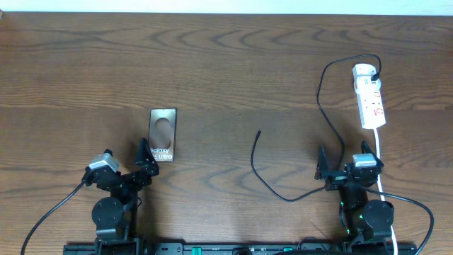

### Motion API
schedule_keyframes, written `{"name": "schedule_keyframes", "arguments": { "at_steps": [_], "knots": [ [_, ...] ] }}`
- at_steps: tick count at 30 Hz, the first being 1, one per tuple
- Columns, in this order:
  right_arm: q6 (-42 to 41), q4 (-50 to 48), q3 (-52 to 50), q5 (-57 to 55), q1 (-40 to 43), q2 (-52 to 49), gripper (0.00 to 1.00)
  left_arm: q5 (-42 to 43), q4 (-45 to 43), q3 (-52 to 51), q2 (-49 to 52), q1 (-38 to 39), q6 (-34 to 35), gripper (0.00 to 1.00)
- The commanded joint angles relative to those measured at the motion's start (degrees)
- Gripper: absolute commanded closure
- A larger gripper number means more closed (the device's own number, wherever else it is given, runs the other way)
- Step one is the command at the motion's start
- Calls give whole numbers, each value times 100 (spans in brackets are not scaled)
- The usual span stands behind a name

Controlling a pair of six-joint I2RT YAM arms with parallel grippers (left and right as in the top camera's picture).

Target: Plug charger to phone and switch on socket

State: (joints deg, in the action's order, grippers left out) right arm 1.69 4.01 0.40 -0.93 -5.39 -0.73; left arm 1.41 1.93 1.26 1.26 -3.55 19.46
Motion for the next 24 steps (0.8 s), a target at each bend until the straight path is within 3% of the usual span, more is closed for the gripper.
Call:
{"name": "schedule_keyframes", "arguments": {
  "at_steps": [1, 18, 24],
  "knots": [
    [-79, 15, -9, -44, -28, 24, 1, -52, 229, -74, 11, -24, 4, 3],
    [-79, 15, -9, -44, -28, 24, 1, -52, 234, 339, 26, -24, 4, 11],
    [-81, 15, -9, -44, -28, 24, 1, -52, 249, 833, 619, -24, 4, 11]
  ]
}}
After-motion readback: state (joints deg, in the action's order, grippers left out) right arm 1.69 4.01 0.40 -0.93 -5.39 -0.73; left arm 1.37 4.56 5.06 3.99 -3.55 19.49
